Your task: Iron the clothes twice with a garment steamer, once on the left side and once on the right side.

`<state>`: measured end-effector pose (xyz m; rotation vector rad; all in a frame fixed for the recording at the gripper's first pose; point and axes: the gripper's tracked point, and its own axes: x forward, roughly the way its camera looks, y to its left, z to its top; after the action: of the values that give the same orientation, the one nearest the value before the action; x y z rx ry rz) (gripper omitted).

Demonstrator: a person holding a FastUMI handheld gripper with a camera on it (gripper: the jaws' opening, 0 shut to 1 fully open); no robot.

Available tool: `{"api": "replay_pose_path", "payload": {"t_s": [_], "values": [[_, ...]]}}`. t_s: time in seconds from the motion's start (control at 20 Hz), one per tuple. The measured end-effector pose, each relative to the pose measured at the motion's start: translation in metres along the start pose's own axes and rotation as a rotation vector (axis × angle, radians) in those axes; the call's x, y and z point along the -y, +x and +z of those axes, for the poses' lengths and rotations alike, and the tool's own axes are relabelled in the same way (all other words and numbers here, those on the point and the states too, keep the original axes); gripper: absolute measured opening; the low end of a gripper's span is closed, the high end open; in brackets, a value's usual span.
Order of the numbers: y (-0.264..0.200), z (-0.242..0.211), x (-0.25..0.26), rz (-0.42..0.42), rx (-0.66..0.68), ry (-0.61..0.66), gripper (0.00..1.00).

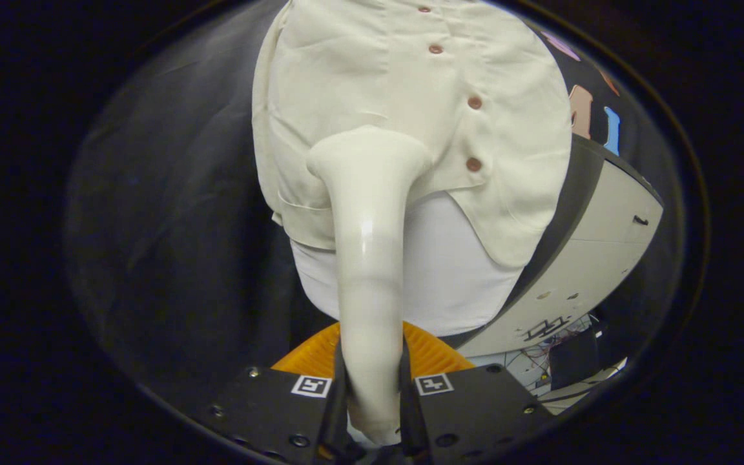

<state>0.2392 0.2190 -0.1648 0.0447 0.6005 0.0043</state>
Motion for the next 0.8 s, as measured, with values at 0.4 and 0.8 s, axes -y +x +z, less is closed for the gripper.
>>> {"api": "replay_pose_path", "payload": {"t_s": [0.4,0.8], "values": [[-0.086,0.053,0.016,0.035,0.138,-0.033,0.33],[-0.147,0.201,0.071,-0.056,0.418,0.019,0.32]]}}
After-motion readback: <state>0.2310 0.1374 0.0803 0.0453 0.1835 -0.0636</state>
